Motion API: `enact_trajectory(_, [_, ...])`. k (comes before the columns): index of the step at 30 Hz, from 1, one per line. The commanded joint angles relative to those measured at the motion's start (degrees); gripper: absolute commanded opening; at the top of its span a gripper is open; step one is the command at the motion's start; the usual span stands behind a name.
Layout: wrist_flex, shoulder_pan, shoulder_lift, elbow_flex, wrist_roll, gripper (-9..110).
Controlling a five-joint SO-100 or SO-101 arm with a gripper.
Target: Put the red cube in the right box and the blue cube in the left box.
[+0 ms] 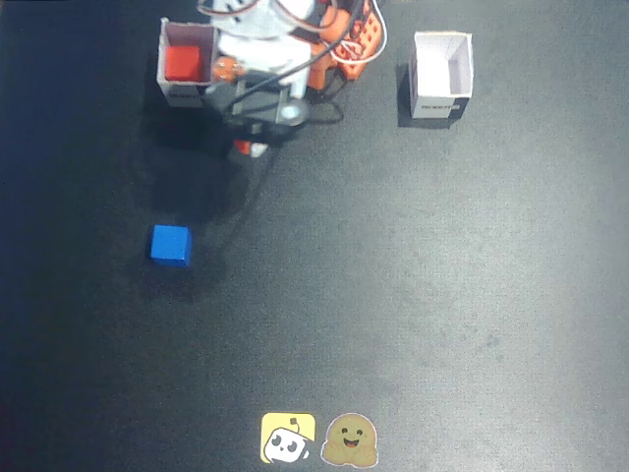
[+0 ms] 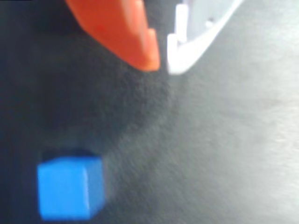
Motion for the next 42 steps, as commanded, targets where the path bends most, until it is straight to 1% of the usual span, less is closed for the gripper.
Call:
enact_trajectory(1, [1.1,-1.1,4.2,0.8,2.4,0])
enact_trajectory(2, [2.2,-1.4,5.8,1.6,4.4,0])
enact_trajectory(5, [3.2,-2.6,10.6,4.7,5.8,0])
enact_trajectory(10, [2.3,-4.7,10.6,5.6,8.9,0])
enact_trajectory(14, [-0.4,-4.6,8.3,5.4,9.1,0])
enact_trajectory(16, [-3.2,-4.2,4.1,4.5,8.5,0])
enact_trajectory(23, [-14.4,-0.2,-14.8,-3.1,0.8,0])
enact_trajectory(32, [-21.4,8.3,-38.4,-15.9,-7.8,1])
enact_trajectory(38, [-24.5,9.9,-44.7,-19.0,-9.9,6])
enact_trajectory(42, [-26.0,9.9,-46.8,-19.7,-10.0,12])
